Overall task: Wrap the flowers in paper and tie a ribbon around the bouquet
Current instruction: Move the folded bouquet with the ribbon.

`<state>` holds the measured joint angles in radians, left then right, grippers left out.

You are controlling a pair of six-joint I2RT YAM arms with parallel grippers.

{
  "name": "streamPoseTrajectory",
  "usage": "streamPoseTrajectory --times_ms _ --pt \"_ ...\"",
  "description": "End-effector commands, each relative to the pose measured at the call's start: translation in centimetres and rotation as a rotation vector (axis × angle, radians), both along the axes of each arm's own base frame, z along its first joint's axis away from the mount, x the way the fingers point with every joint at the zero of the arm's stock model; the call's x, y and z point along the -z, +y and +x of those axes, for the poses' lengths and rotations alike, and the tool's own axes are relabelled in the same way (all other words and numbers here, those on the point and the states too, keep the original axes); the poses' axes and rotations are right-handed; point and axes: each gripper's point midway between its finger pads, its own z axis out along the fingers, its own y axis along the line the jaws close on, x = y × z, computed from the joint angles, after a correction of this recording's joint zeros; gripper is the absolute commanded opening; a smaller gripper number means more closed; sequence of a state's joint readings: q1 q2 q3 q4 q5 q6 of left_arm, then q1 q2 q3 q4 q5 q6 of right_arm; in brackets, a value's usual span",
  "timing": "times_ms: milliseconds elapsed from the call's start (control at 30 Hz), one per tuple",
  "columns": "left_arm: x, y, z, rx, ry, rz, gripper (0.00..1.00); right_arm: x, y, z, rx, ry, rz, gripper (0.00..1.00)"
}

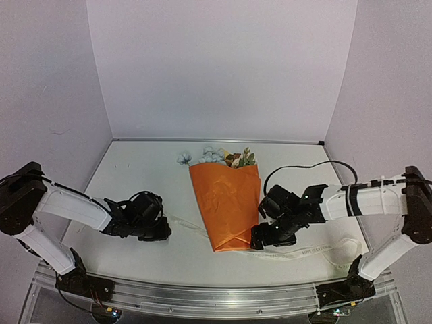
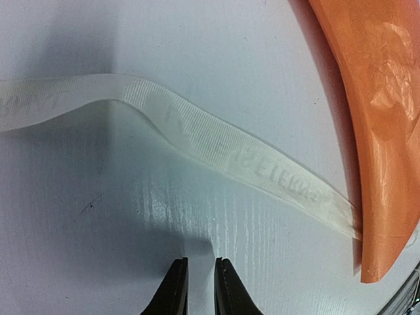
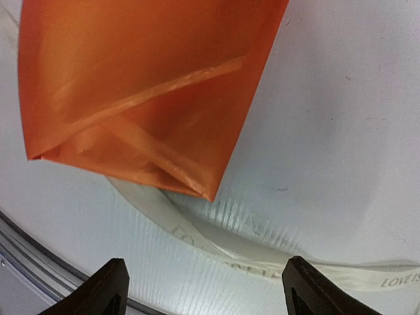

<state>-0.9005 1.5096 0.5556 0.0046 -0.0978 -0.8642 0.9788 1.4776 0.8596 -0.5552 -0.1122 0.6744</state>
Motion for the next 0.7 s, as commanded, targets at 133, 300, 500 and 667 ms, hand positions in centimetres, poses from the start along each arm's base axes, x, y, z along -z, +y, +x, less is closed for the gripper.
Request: streamPoseTrajectory --times_ms 133,300,500,667 --pt "-1.5 -0.7 0.0 0.052 -0.004 0.018 0.17 2.4 4.0 5.5 0.242 0.056 0.310 0.86" --pt "-2.1 -1.5 0.3 0.072 -0.014 0.001 0.16 2.7 3.8 6.1 0.270 0.017 0.348 0.86" --pt "-1.8 -2.3 0.7 0.085 -0.011 -0.003 0.15 3.3 2.9 7.5 0.338 -0.008 0.362 0.86" --pt "-1.8 -3.3 1.4 0.096 -0.022 -0.013 0.15 4.4 3.2 8.5 0.411 0.037 0.379 0.67"
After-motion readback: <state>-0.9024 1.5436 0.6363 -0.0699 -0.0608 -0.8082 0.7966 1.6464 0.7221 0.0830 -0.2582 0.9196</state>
